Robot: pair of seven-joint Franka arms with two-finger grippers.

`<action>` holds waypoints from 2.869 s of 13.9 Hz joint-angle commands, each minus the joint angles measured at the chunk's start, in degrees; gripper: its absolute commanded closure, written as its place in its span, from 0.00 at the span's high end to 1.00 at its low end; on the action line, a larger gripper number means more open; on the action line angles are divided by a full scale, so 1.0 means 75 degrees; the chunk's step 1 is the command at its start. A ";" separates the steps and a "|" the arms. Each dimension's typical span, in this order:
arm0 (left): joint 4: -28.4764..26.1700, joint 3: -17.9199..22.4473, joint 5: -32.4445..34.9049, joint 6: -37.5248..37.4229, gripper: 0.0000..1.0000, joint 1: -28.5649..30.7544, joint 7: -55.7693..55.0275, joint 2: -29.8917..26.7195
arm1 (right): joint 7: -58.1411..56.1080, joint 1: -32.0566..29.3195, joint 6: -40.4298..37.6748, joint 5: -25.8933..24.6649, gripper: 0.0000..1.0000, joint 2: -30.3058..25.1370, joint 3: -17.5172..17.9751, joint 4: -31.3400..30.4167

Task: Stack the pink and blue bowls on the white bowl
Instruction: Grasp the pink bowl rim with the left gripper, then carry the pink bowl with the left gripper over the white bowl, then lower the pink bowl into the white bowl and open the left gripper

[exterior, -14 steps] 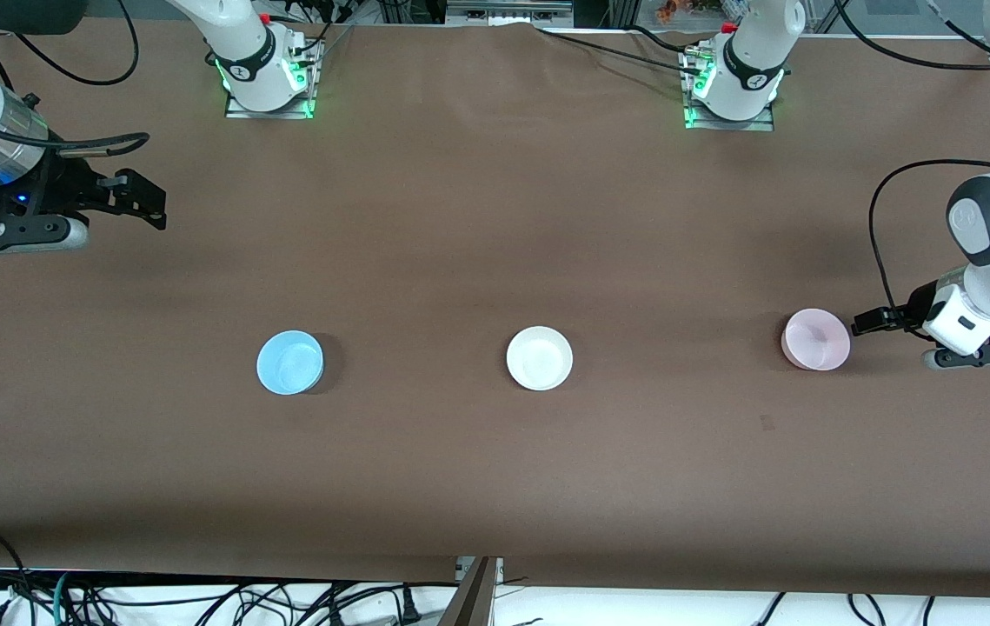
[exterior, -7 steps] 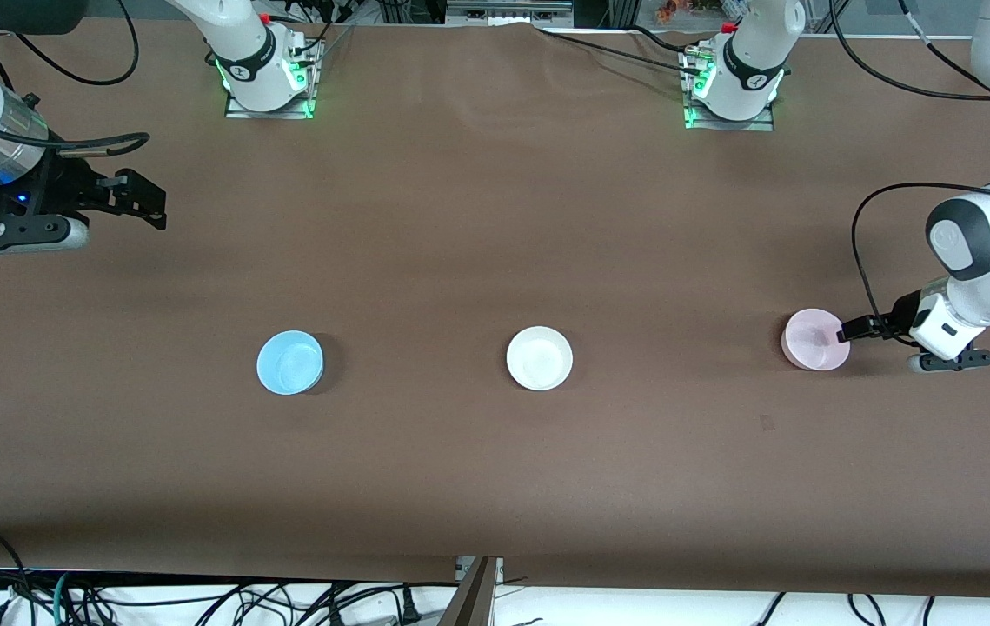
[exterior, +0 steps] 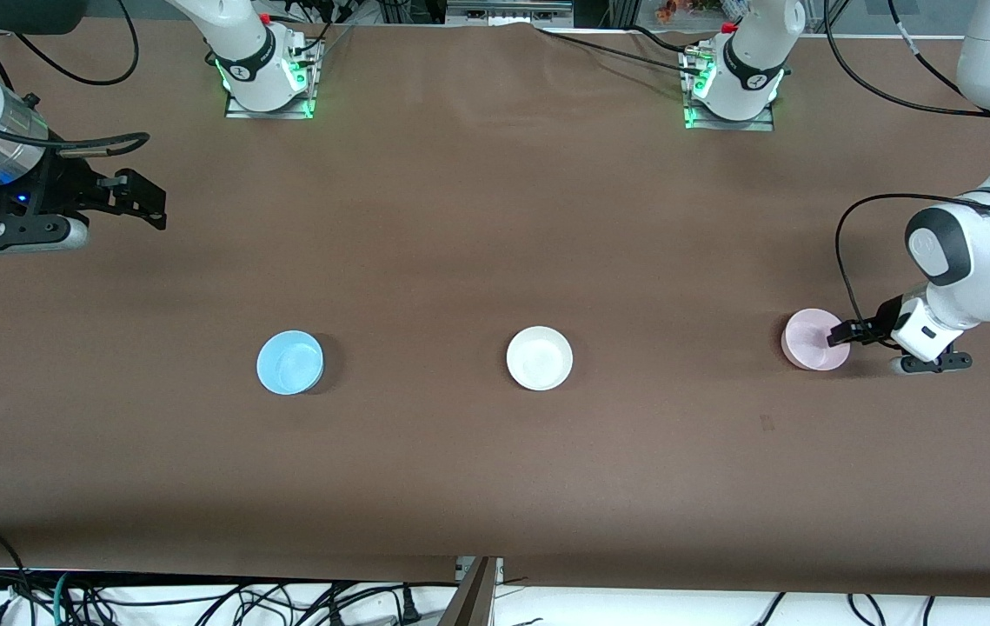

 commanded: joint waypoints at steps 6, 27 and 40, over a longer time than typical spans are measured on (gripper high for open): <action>-0.0102 0.0020 -0.0415 0.0075 0.00 -0.0074 0.0302 -0.0052 | 0.0089 -0.0020 0.0036 0.0027 1.00 -0.0183 0.0056 -0.0120; 0.3073 -0.1187 -0.0932 -0.1005 0.00 -0.4151 -0.4068 0.0896 | 0.0089 -0.0008 0.0013 0.0038 1.00 -0.0183 0.0044 -0.0120; 0.3578 -0.1187 -0.0500 -0.0394 0.00 -0.4609 -0.4396 0.1741 | 0.0054 -0.0008 0.0013 0.0027 1.00 -0.0159 0.0033 -0.0108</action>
